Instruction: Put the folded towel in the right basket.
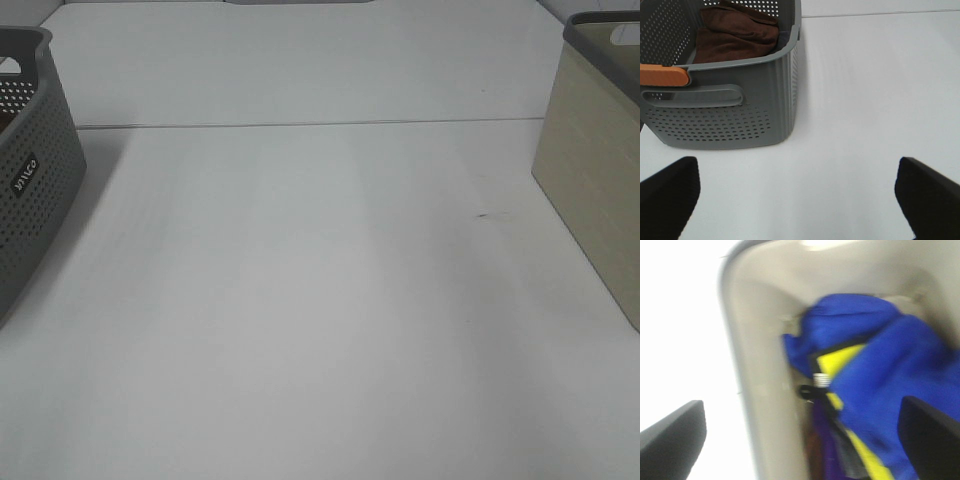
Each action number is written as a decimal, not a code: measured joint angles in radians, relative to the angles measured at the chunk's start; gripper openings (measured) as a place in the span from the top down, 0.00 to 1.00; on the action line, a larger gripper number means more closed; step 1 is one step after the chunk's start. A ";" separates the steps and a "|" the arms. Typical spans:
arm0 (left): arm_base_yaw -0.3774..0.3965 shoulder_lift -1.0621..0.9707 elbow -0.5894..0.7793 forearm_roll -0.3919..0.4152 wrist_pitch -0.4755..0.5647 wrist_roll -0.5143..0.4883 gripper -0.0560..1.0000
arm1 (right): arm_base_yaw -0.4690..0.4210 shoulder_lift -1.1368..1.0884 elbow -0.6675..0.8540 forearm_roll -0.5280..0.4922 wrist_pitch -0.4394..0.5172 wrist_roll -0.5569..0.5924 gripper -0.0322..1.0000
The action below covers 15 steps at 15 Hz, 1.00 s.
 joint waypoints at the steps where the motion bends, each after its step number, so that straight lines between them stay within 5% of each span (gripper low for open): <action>1: 0.000 0.000 0.000 0.000 0.000 0.000 0.01 | 0.078 -0.005 0.000 -0.020 0.000 0.018 0.02; 4: 0.000 0.000 0.000 0.000 0.000 0.000 0.01 | 0.265 -0.039 0.000 -0.068 0.000 0.054 0.01; 9: 0.000 0.000 0.000 0.000 0.000 0.000 0.01 | 0.304 -0.252 0.174 -0.112 -0.002 0.091 0.01; 15: 0.000 0.000 0.000 0.000 0.000 0.000 0.01 | 0.304 -0.979 0.907 -0.166 -0.129 0.155 0.01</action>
